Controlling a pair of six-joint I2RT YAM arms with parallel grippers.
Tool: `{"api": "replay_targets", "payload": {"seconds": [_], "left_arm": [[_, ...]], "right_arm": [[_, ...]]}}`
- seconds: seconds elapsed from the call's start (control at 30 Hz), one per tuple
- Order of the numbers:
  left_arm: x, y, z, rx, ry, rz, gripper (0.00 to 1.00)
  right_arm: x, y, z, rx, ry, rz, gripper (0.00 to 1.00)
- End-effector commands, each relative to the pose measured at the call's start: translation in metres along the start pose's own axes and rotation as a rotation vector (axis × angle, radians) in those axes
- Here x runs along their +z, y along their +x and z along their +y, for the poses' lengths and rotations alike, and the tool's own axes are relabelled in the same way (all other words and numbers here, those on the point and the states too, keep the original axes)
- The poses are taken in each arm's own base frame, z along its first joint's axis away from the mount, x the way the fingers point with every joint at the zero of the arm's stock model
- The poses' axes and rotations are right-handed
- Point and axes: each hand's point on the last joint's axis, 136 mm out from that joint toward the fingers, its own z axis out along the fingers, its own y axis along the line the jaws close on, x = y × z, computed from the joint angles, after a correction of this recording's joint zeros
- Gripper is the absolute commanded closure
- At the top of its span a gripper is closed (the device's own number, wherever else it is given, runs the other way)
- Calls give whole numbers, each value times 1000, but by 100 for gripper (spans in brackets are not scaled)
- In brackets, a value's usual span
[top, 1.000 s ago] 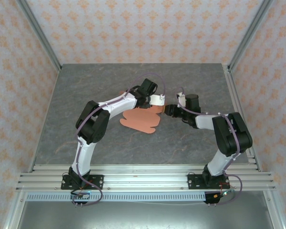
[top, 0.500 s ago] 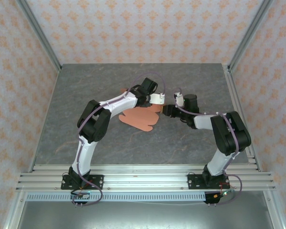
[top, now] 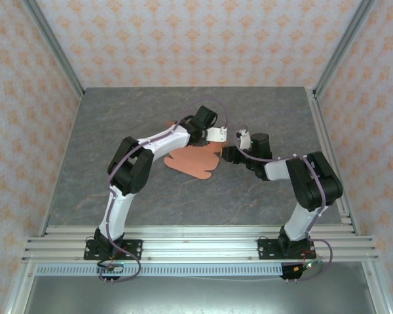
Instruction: Fold the paper box
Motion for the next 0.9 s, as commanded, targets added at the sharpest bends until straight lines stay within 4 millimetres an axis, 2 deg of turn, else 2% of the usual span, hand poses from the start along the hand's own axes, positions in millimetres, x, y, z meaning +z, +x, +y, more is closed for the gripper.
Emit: {"api": "replay_targets", "payload": {"seconds": [0.0, 0.2, 0.4, 0.57, 0.67, 0.87], "left_arm": [[26, 8, -57, 8, 170, 43, 65], [25, 9, -60, 10, 173, 48, 65], [22, 8, -57, -8, 160, 46, 64], [19, 7, -55, -6, 157, 42, 64], [16, 6, -49, -10, 150, 37, 65], [-6, 0, -30, -20, 135, 12, 82]], "right_arm": [[7, 0, 7, -47, -41, -26, 59], [9, -6, 6, -54, -15, -63, 59], [9, -7, -3, -153, 190, -97, 61], [-5, -13, -22, -171, 368, -200, 66], [-15, -16, -26, -177, 410, -240, 67], [-27, -17, -8, -202, 353, -228, 66]]}}
